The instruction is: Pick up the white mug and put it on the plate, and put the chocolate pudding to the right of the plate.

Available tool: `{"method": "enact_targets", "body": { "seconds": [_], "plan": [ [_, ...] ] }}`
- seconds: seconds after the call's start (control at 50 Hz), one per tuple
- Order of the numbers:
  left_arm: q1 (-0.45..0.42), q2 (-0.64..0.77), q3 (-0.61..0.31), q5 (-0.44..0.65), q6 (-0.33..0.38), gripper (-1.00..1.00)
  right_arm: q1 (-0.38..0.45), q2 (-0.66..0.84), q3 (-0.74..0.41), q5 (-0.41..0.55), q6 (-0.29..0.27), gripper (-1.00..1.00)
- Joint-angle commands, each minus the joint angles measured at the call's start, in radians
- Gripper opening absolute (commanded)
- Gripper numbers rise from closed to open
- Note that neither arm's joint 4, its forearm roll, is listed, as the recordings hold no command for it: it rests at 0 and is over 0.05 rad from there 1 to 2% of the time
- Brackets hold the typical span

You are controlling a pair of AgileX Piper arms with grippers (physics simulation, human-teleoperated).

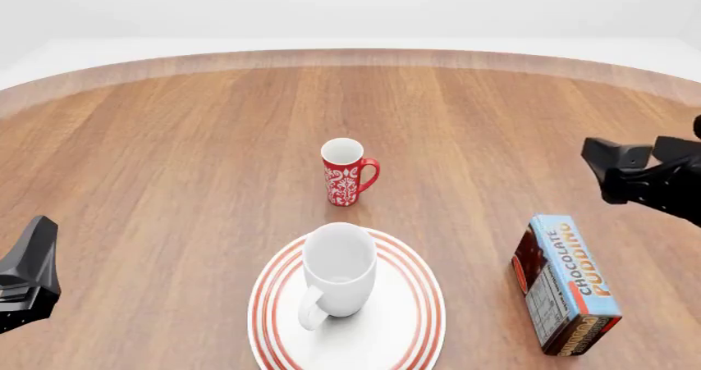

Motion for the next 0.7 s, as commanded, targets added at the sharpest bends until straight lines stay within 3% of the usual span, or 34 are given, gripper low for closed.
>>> {"method": "enact_targets", "body": {
  "seconds": [0.02,0.48,0.7],
  "plan": [
    [0.0,-0.001,0.0,0.001,0.0,1.0,0.004,-0.115,0.002,-0.006,-0.013,1.0],
    [-0.004,-0.033,0.0,0.033,0.015,1.0,-0.024,-0.388,0.055,-0.032,-0.05,1.0],
    [-0.003,-0.035,0.0,0.035,0.022,1.0,-0.05,-0.513,0.103,-0.042,-0.004,1.0]
  ]
}}
